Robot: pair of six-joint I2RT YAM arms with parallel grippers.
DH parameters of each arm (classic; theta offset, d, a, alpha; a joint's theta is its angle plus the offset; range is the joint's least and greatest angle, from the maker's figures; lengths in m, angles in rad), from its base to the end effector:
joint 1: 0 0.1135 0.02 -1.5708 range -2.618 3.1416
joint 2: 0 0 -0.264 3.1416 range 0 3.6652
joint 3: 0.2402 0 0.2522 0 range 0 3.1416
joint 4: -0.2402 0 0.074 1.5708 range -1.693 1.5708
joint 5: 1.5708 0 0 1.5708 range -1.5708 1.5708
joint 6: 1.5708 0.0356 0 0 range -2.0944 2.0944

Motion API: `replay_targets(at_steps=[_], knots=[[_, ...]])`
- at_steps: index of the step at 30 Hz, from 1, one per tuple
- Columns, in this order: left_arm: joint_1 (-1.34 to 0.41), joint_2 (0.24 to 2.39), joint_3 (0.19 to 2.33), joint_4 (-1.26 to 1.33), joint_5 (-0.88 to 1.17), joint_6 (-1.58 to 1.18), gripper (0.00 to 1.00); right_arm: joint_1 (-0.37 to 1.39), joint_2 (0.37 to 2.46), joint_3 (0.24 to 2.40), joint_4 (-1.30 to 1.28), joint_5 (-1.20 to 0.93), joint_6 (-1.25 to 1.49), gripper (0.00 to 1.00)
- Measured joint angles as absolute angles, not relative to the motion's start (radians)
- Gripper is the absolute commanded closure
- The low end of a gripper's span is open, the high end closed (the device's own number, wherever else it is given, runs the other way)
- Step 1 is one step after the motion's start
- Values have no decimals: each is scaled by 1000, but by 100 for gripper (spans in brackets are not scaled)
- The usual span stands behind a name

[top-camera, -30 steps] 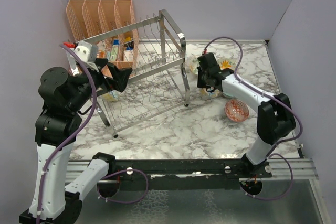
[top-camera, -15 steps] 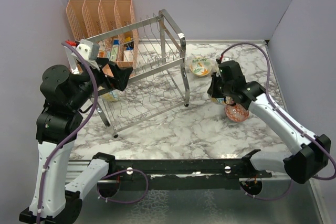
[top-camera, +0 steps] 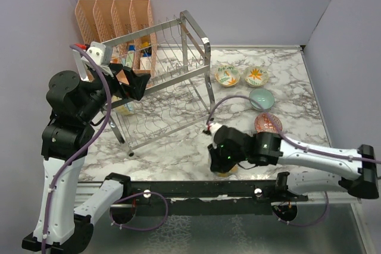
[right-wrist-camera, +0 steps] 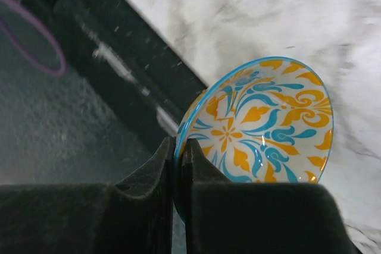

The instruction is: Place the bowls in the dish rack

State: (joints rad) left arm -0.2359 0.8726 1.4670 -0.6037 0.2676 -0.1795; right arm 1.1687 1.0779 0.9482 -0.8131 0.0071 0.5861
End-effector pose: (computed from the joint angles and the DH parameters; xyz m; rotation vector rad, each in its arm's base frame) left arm 0.1222 -0.0391 0.5016 0.2570 1.5846 -0.5347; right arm 0.0825 0.1933 0.2852 -0.7606 2.5475 0.6580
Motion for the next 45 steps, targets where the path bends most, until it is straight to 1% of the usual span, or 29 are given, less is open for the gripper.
replay_targets(at_steps=[1,4,7,11,16,25,31,35,45], knots=[[-236,874,1467,-604,266,-180,1,1226,1113,938,-793,-11,601,99],[-236,876,1471,-614,260,-180,1,1306,1211,933,-689,-95,627,99],[-236,880,1481,-618,256,-180,1,1316,1292,923,-535,-191,651,99],[-236,876,1504,-632,250,-180,1,1315,1366,935,-395,-268,677,99],[-236,864,1529,-645,249,-180,1,1287,1480,971,-236,-408,711,99],[-236,848,1555,-649,249,-181,1,1151,1594,971,72,-654,826,99],[-236,853,1564,-649,250,-181,1,1065,1704,986,255,-764,902,99],[-236,857,1569,-654,250,-181,1,1037,1808,1061,323,-805,944,99],[-236,862,1592,-661,250,-180,1,1002,1929,1217,488,-830,1055,99]])
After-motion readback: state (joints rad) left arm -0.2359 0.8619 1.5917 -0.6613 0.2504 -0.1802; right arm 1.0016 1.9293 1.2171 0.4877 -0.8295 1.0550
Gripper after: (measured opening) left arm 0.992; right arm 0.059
